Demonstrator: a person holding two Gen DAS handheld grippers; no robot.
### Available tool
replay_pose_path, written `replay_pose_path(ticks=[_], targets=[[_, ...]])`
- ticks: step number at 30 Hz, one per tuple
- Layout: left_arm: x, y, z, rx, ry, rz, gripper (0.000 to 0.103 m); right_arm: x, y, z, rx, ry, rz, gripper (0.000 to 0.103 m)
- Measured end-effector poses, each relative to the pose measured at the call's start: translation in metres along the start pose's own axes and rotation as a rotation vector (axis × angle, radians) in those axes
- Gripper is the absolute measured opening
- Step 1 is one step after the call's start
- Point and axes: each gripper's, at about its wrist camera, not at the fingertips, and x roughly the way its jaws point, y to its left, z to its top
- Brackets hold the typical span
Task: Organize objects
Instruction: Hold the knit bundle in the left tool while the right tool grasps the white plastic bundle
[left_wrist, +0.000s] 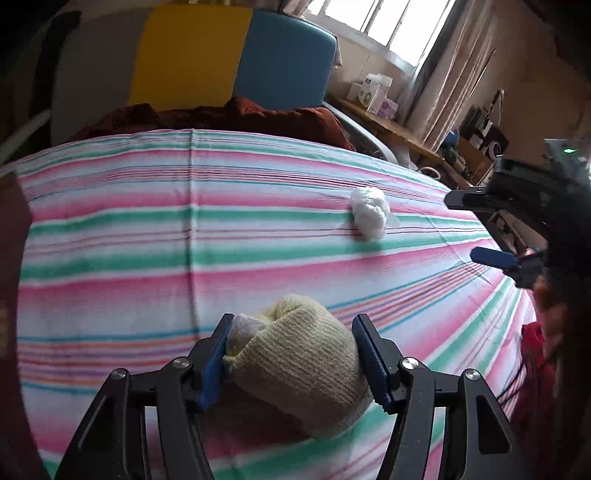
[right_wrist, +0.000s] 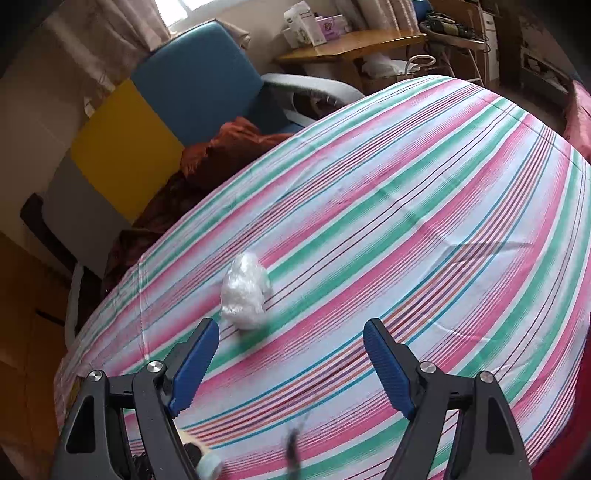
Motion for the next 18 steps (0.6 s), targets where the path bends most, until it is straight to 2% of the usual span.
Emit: replay_pose_path(ticks=[7,10,14,18], targets=[[0.009,-0.005,-0.001,0.035,-0.011,-0.007,0.065,0.018,-0.002,-0.006,0.020,0.092,-0.013,0.082],[0.011,-0.005,0.000,0.033,-0.012,-0.014,0.065,0.020,-0.001,-0.008,0.021,0.103,-0.020,0.080],[0.010,-0.003,-0.001,0.029,-0.016,-0.023,0.065,0.020,0.020,-0.005,-0.044,0.102,-0.018,0.079],[0.010,-0.001,-0.001,0.023,-0.017,-0.033,0.066,0.038,0.043,0.008,-0.114,0.112,-0.026,0.073]])
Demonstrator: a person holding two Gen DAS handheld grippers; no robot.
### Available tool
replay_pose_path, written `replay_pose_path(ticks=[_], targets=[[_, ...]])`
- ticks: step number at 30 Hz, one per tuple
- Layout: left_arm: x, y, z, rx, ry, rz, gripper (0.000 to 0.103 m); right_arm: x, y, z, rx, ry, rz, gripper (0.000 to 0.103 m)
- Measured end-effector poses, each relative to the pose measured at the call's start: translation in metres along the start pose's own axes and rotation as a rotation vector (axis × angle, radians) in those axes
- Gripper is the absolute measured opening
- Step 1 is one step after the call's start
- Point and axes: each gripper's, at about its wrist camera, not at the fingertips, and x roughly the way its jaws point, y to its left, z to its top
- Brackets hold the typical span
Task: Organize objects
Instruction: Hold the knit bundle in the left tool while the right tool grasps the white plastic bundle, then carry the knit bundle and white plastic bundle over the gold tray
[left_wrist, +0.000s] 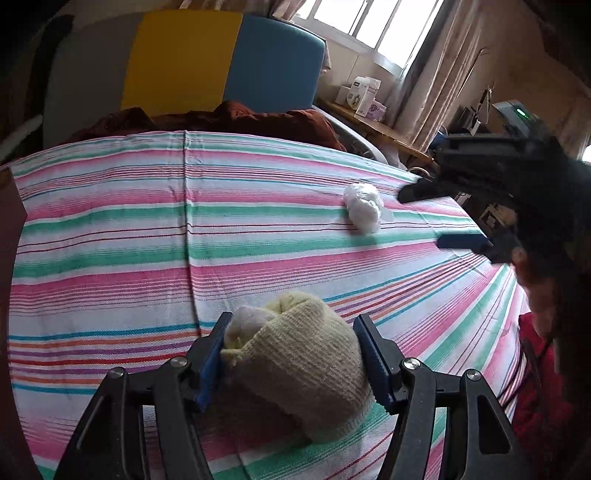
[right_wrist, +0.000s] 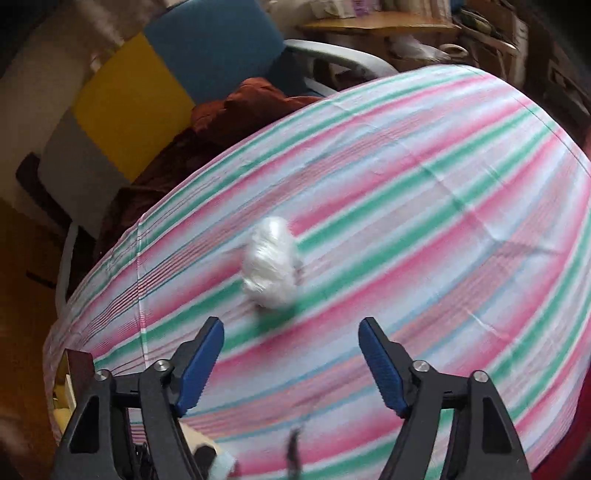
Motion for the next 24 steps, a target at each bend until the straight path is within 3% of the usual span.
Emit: replay_pose_path(ticks=[5,8,9,10,11,18,21,24], targets=[[-0.002,0.002,-0.001,-0.006,-0.003,-0.010,0.067,0.032,0.014,0.026,-0.033,0.042,-0.035,0.072],[-0.001,0.003,-0.001,-0.007,-0.004,-0.015,0.068,0.053,0.020,0.036,-0.052,0.067,-0.057,0.066],[-0.001,0.003,-0.002,-0.006,-0.005,-0.014,0.068,0.058,0.021,0.036,-0.061,0.077,-0.057,0.056],[-0.001,0.003,-0.002,-0.005,-0.005,-0.015,0.068,0.064,0.024,0.036,-0.083,0.089,-0.070,0.039],[-0.001,0.004,-0.002,-0.006,-0.006,-0.017,0.068,0.067,0.027,0.034,-0.111,0.096,-0.097,0.037],[-0.001,0.003,-0.003,-0.003,-0.007,-0.016,0.069,0.032,0.037,-0.012,-0.271,0.133,-0.076,0.037],[-0.001,0.002,-0.002,-0.001,-0.007,-0.013,0.069,0.033,0.036,-0.044,-0.365,0.184,-0.125,0.037],[-0.001,0.002,-0.001,0.001,-0.006,-0.012,0.069,0.032,0.037,-0.054,-0.397,0.161,-0.150,0.037]])
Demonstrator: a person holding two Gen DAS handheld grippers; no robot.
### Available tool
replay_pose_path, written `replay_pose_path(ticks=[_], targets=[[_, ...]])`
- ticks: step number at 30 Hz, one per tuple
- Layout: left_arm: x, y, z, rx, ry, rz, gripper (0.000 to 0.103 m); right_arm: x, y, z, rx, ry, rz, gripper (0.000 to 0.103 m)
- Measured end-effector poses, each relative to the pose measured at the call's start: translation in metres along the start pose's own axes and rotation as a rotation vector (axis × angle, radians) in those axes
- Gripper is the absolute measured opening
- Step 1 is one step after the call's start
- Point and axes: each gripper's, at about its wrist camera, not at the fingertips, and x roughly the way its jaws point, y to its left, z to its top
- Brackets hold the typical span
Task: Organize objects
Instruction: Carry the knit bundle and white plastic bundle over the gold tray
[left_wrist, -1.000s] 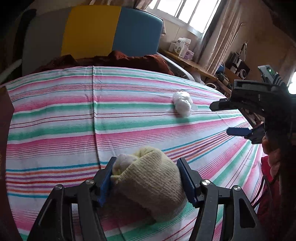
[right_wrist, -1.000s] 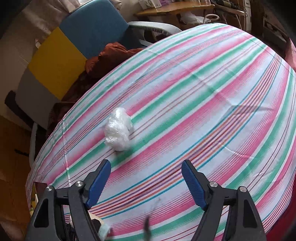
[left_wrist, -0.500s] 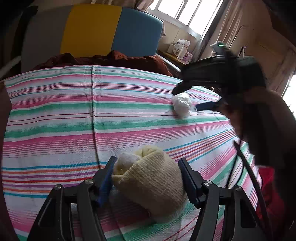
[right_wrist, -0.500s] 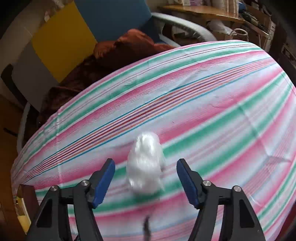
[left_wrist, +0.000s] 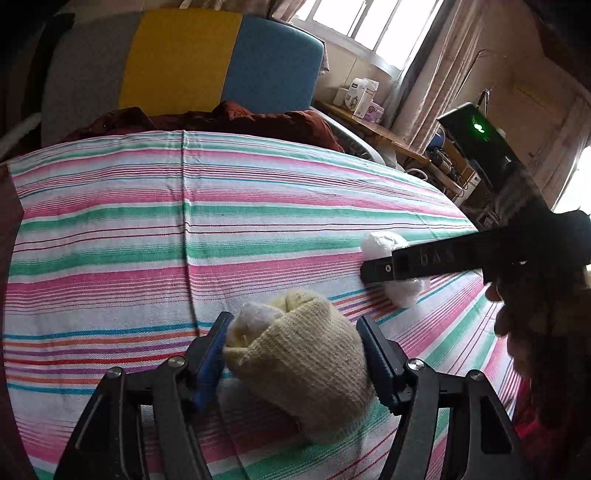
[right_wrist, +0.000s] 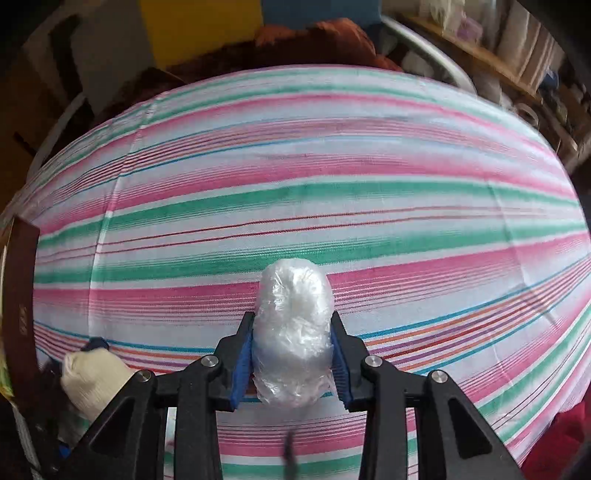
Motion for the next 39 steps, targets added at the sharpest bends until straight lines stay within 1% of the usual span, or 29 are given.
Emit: replay_pose_path(ticks=[3,10,13,17,20,25,28,30,32,34,37,39], targets=[[0.000,-0.002,0.000,0.005,0.002,0.007,0.069,0.001,0.002,-0.001,-0.007,-0.005,-0.011,0.037],[0.002,-0.003,0.002,0.010,0.003,0.013,0.069,-0.002,-0.010,-0.005,0.057,-0.002,0.062,0.038],[0.002,-0.004,0.001,0.015,0.003,0.017,0.069,-0.002,-0.011,-0.006,0.061,-0.003,0.072,0.038],[0.002,-0.005,0.001,0.018,0.003,0.021,0.069,-0.005,-0.009,-0.008,0.042,-0.007,0.064,0.039],[0.003,-0.005,0.001,0.022,0.004,0.025,0.069,-0.007,-0.003,-0.010,0.005,-0.011,0.034,0.038],[0.004,-0.007,0.001,0.032,0.004,0.038,0.069,-0.013,0.001,-0.012,-0.014,-0.030,0.007,0.035],[0.003,-0.009,0.001,0.041,0.003,0.049,0.066,-0.015,-0.003,-0.009,-0.013,-0.049,0.008,0.035],[0.002,-0.009,0.000,0.041,0.002,0.053,0.064,-0.014,-0.002,0.000,-0.027,-0.055,0.016,0.035],[0.001,-0.010,-0.001,0.046,0.002,0.060,0.063,-0.009,0.001,-0.002,-0.066,-0.054,-0.004,0.035],[-0.001,-0.010,-0.001,0.039,0.005,0.068,0.063,-0.013,0.002,-0.006,-0.096,-0.063,-0.025,0.035],[-0.011,-0.012,-0.004,0.035,0.006,0.115,0.062,-0.016,0.000,-0.011,-0.096,-0.063,-0.016,0.035],[-0.019,-0.016,-0.008,0.047,0.003,0.129,0.061,-0.017,-0.001,-0.011,-0.094,-0.062,-0.012,0.035]])
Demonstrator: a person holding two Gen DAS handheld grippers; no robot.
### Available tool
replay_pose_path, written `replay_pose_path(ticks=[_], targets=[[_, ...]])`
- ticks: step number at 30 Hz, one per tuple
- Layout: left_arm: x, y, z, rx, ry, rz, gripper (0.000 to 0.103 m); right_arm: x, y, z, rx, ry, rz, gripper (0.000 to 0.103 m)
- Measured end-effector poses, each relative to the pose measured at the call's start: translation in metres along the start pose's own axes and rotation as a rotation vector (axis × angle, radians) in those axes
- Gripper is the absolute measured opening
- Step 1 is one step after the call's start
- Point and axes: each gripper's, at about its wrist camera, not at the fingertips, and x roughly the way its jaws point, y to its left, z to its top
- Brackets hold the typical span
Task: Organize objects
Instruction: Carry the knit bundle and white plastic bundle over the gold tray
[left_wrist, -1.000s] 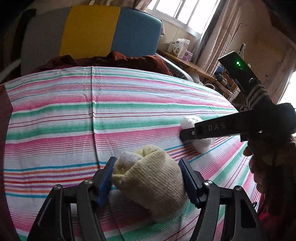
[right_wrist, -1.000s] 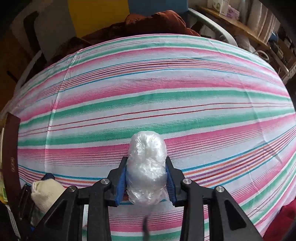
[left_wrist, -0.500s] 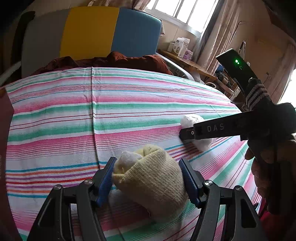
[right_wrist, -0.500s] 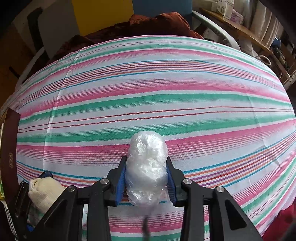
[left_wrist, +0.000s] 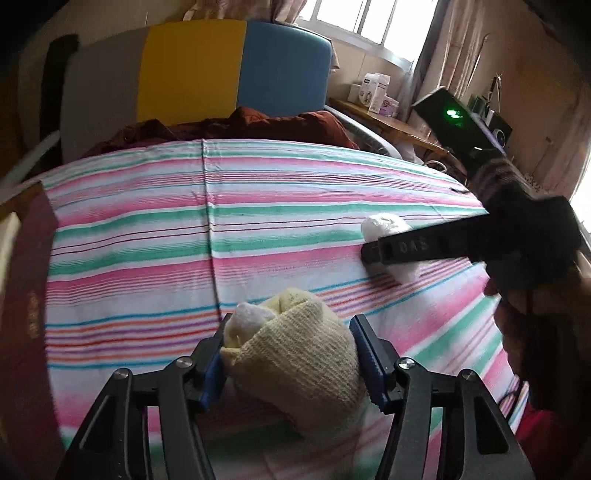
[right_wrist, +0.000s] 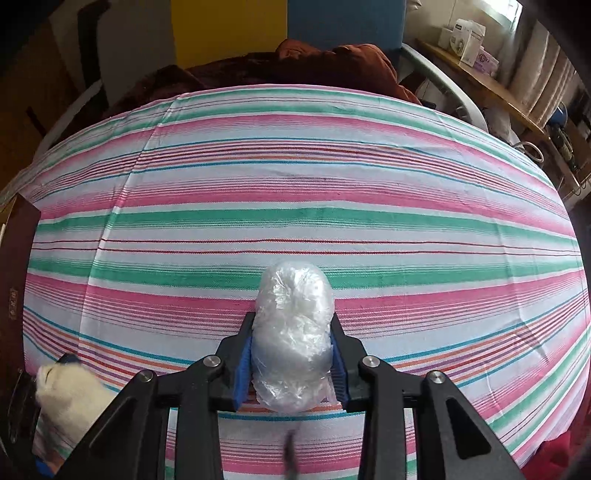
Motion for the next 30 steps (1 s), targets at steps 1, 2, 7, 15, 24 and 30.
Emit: replay_pose_path(ticks=[1,2,7,15,24,30], targets=[[-0.004,-0.001,-0.002,0.002,0.003,0.008,0.061,0.000,-0.001,0.000,-0.002,0.000,-0.001,0.035],[-0.009,-0.001,-0.003,0.004,0.001,0.017,0.061,-0.003,-0.005,-0.004,-0.006,-0.001,-0.003,0.035],[-0.048,-0.003,-0.001,0.027,-0.069,0.034,0.061,0.013,0.018,0.008,-0.016,-0.001,-0.006,0.035],[-0.116,0.014,0.003,0.047,-0.178,0.117,0.061,0.014,0.024,0.005,-0.050,-0.021,-0.016,0.035],[-0.166,0.068,-0.010,-0.031,-0.216,0.241,0.062,0.012,0.044,0.002,-0.120,-0.036,-0.062,0.035],[-0.190,0.100,-0.019,-0.073,-0.238,0.312,0.062,0.011,0.049,0.002,-0.112,-0.026,-0.086,0.035]])
